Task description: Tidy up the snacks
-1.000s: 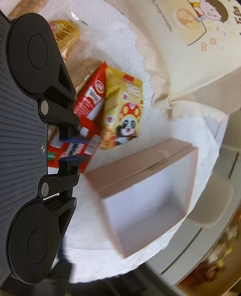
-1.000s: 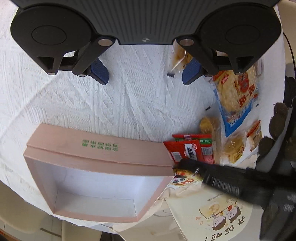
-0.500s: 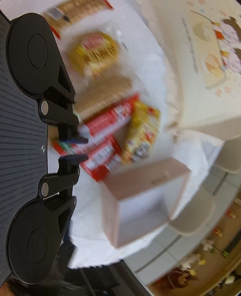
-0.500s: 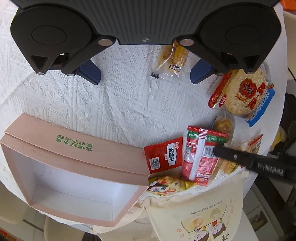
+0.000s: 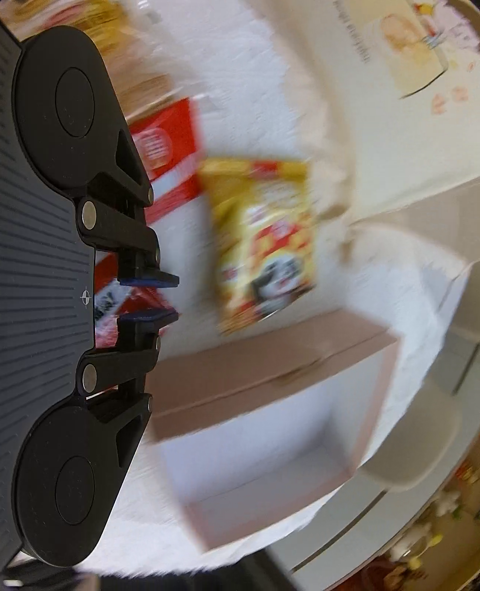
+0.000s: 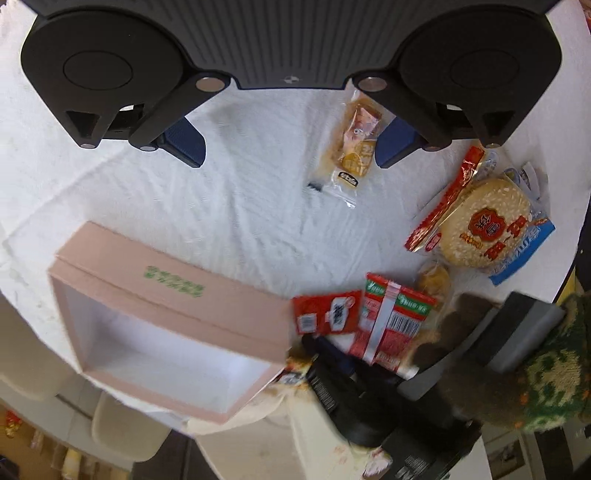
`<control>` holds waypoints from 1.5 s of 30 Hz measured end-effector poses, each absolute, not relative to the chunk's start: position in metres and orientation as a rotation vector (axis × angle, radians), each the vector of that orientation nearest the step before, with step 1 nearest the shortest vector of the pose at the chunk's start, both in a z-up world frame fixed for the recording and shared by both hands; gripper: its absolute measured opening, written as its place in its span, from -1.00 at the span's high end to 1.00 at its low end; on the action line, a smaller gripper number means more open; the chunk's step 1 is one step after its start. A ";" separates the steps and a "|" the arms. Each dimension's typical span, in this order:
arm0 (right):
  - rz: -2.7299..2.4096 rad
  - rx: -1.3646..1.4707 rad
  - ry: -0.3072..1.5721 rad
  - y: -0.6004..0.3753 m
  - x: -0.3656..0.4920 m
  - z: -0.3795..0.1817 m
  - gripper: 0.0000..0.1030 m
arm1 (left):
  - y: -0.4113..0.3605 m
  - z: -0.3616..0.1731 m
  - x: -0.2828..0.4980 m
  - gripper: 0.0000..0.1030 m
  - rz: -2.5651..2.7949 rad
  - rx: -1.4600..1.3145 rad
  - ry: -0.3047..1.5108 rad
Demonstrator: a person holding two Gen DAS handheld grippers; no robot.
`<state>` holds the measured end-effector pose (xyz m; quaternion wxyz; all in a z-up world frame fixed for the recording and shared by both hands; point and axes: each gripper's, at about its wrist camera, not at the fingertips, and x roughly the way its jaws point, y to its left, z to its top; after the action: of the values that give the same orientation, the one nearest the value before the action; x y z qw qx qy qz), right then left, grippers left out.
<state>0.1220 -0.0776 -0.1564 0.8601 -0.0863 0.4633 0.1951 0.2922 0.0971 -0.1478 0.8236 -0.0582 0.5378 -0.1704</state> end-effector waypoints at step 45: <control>0.381 -0.161 0.970 -0.190 0.121 -0.181 -0.76 | 0.005 -0.147 0.121 0.28 -0.097 -0.240 1.095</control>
<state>0.1212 -0.1902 -0.1811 0.8642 -0.0768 0.4629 0.1817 0.1212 0.0046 -0.1472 0.8460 -0.1140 0.5189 -0.0460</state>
